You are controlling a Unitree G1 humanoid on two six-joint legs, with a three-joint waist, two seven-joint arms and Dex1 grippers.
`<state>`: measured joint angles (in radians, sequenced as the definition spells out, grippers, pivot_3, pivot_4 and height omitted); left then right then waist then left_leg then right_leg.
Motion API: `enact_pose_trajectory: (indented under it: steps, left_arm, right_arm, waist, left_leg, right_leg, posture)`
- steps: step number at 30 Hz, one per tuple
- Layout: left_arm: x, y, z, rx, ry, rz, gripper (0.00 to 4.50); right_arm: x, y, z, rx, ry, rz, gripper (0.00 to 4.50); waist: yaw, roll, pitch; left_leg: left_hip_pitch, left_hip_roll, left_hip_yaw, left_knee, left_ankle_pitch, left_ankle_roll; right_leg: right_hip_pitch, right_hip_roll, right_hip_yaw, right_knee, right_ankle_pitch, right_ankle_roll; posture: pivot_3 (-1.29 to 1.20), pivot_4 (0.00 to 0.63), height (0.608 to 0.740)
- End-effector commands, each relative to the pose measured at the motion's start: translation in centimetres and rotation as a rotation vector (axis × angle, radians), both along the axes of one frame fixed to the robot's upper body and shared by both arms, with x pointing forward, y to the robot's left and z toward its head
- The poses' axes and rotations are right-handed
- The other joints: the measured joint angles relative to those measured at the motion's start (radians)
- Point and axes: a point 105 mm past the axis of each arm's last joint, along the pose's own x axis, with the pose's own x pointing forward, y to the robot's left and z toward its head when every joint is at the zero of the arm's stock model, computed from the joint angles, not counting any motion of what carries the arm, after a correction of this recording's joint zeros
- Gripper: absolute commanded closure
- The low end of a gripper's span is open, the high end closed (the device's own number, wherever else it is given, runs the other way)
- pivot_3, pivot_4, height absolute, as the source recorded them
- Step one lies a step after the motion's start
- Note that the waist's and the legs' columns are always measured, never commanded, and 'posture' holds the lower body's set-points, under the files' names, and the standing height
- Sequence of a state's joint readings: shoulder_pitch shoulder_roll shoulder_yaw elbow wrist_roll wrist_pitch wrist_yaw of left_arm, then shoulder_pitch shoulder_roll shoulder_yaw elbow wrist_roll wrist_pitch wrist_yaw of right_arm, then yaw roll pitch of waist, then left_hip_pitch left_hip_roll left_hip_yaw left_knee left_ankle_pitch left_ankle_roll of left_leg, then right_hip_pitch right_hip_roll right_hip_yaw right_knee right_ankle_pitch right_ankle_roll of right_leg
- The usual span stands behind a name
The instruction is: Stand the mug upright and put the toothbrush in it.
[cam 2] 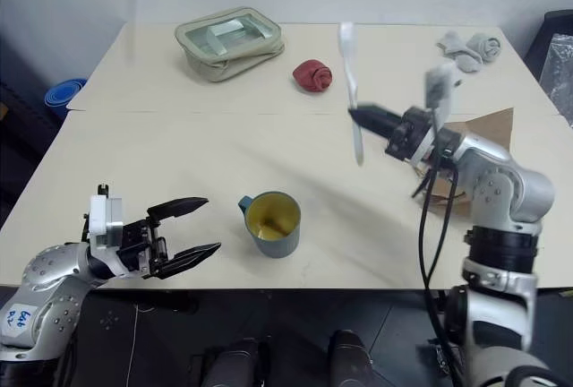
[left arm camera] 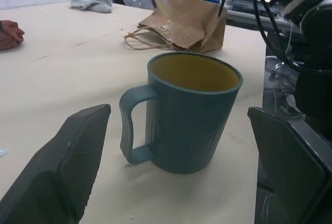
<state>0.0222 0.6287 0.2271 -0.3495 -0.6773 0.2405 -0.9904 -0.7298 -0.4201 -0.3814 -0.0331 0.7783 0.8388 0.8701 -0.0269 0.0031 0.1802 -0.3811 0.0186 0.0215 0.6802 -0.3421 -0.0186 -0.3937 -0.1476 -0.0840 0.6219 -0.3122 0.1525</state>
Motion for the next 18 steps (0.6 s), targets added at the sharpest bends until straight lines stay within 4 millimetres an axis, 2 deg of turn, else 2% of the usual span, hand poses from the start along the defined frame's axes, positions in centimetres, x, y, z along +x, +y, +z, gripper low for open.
enact_pose_trajectory:
  steps: [1, 3, 6, 8, 13, 16, 18]
  left_arm:
    - [-0.5, -0.7, 0.7, -0.03, -0.01, -0.049, 0.0]
    - [-0.4, -1.0, 0.7, -0.027, -0.004, -0.067, 0.0]
    - [-0.5, -1.4, 0.8, -0.017, 0.002, -0.095, 0.0]
    - [-0.5, -1.6, 0.9, -0.008, 0.004, -0.108, 0.0]
    - [-0.3, -1.3, 0.8, 0.008, 0.013, -0.106, 0.0]
    - [-0.3, -1.1, 0.8, 0.016, 0.014, -0.099, 0.0]
    - [-0.4, -0.9, 0.7, 0.026, 0.014, -0.089, 0.0]
  right_arm:
    - [-4.7, 3.4, 1.6, 0.055, -0.246, 0.174, 4.38]
    - [-6.2, 5.7, 0.5, 0.032, -0.293, 0.247, 4.38]
    - [-7.4, 7.7, -1.5, 0.009, -0.369, 0.285, 4.38]
    - [-7.7, 8.3, -3.7, -0.023, -0.38, 0.298, 4.38]
    - [-7.3, 9.3, -7.0, -0.07, -0.383, 0.317, 4.38]
    - [-6.5, 9.4, -7.7, -0.079, -0.377, 0.274, 4.38]
    - [-6.5, 9.1, -7.8, -0.093, -0.402, 0.257, 3.63]
  waist:
    - [0.0, 0.0, 0.0]
    - [0.001, 0.0, 0.0]
    - [0.002, 0.0, 0.0]
    - [0.004, 0.0, 0.0]
    - [0.001, 0.0, 0.0]
    - [0.0, 0.0, 0.0]
    - [-0.001, 0.0, 0.0]
  left_leg:
    - [0.0, 0.0, 0.0, 0.0, 0.0, 0.0]
    - [0.0, 0.0, 0.0, 0.0, 0.0, 0.0]
    - [0.0, -0.001, -0.001, 0.001, 0.0, 0.0]
    - [0.0, -0.001, -0.002, 0.001, 0.0, 0.0]
    - [0.0, -0.002, -0.001, 0.001, 0.0, 0.0]
    - [0.002, -0.001, -0.001, 0.0, 0.0, 0.0]
    - [0.004, -0.001, 0.0, -0.001, 0.0, 0.0]
  right_leg:
    - [0.0, 0.0, 0.0, 0.0, 0.0, 0.0]
    - [0.0, 0.0, 0.0, 0.0, 0.0, 0.0]
    - [0.0, 0.0, 0.0, 0.0, 0.0, 0.0]
    - [0.001, 0.0, 0.0, 0.001, 0.0, 0.0]
    - [0.001, 0.0, 0.001, 0.0, 0.0, 0.0]
    - [0.001, 0.0, 0.001, 0.001, 0.0, 0.0]
    - [0.002, 0.0, 0.001, 0.001, 0.0, 0.0]
  posture:
    - [0.0, 0.15, 0.74]
    - [0.0, 0.15, 0.74]
    - [0.0, 0.15, 0.74]
    - [0.0, 0.15, 0.74]
    - [0.0, 0.15, 0.74]
    - [0.0, 0.15, 0.74]
    - [0.0, 0.15, 0.74]
